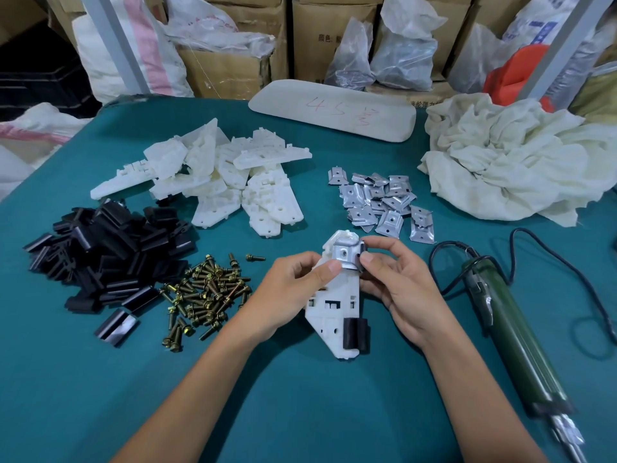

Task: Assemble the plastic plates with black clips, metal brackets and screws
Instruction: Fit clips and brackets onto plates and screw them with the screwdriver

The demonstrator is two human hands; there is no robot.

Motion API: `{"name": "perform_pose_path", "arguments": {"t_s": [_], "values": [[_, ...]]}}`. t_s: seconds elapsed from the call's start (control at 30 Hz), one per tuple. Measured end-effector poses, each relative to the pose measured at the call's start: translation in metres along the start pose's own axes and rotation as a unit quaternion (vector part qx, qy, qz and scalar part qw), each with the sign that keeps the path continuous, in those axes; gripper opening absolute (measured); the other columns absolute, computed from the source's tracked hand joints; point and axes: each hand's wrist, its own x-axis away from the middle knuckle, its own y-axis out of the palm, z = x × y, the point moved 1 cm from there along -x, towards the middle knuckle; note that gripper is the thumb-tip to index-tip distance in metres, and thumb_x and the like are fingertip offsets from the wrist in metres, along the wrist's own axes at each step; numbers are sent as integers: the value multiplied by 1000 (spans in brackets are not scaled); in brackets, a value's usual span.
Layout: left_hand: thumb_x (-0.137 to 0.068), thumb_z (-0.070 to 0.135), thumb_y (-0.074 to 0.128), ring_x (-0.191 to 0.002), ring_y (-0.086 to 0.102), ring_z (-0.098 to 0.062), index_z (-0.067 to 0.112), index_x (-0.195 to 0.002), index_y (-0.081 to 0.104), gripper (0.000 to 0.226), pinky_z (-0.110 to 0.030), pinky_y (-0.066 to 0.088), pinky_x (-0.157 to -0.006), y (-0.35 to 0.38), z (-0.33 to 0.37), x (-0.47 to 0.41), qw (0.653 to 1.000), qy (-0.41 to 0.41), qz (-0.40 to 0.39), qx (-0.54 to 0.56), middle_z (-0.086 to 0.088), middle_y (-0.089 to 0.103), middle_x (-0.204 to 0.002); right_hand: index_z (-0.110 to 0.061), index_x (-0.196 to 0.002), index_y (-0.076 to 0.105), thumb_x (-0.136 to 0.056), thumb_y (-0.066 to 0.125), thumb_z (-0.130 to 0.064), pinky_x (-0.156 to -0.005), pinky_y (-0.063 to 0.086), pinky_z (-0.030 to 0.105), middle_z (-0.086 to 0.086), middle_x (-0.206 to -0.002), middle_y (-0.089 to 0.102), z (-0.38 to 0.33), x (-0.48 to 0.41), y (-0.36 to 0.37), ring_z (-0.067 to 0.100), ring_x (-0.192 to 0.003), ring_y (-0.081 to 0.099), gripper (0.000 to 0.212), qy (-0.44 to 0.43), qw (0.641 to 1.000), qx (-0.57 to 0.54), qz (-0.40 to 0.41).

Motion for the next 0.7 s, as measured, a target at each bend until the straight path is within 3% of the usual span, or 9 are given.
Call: {"name": "perform_pose_path", "arguments": {"t_s": [0.13, 0.27, 0.47, 0.57, 0.63, 0.7], "values": [[-91, 53, 61, -75, 49, -14, 1, -91, 62, 52, -29, 41, -71, 0, 2, 1, 999, 31, 0, -40, -4, 54, -79, -14, -113, 66, -80, 74, -21, -74, 61, 27, 10, -91, 77, 0, 1, 0, 18, -85, 74, 35, -6, 1000, -6, 4], [-93, 61, 49, -78, 44, -18, -5, -103, 60, 68, -35, 35, -72, 0, 4, 2, 995, 51, -9, -86, -7, 51, -85, -15, -109, 67, -78, 77, -19, -69, 59, 25, 11, -88, 75, -1, 3, 2, 17, -77, 72, 34, -16, 1000, -18, 18], [-101, 52, 44, -77, 43, -19, 2, -102, 63, 53, -36, 35, -72, 0, 5, 4, 993, 63, -16, -100, -8, 50, -84, -21, -100, 69, -74, 81, -21, -71, 60, 29, 19, -90, 66, 0, 5, 6, 23, -80, 66, 29, -28, 999, -13, 29], [-103, 50, 43, -78, 44, -19, 0, -102, 62, 54, -36, 36, -73, -1, 2, 3, 992, 55, -32, -106, -8, 50, -85, -24, -99, 70, -73, 82, -23, -69, 59, 29, 15, -87, 66, 0, 6, 5, 22, -78, 66, 29, -34, 999, -13, 29], [-102, 58, 38, -82, 50, -13, 1, -103, 64, 63, -33, 40, -80, 0, 1, 4, 989, 48, -39, -134, -2, 53, -86, -24, -97, 71, -75, 81, -22, -69, 58, 30, 11, -83, 69, 0, 5, 2, 21, -75, 67, 24, -40, 999, -7, 33], [-96, 70, 33, -87, 55, -6, 15, -97, 66, 65, -28, 44, -88, -1, 1, 2, 985, 45, 2, -168, 8, 60, -93, -26, -95, 72, -80, 82, -20, -74, 55, 37, 11, -84, 69, 0, 4, -4, 24, -76, 66, 19, -45, 997, 40, 53]]}}
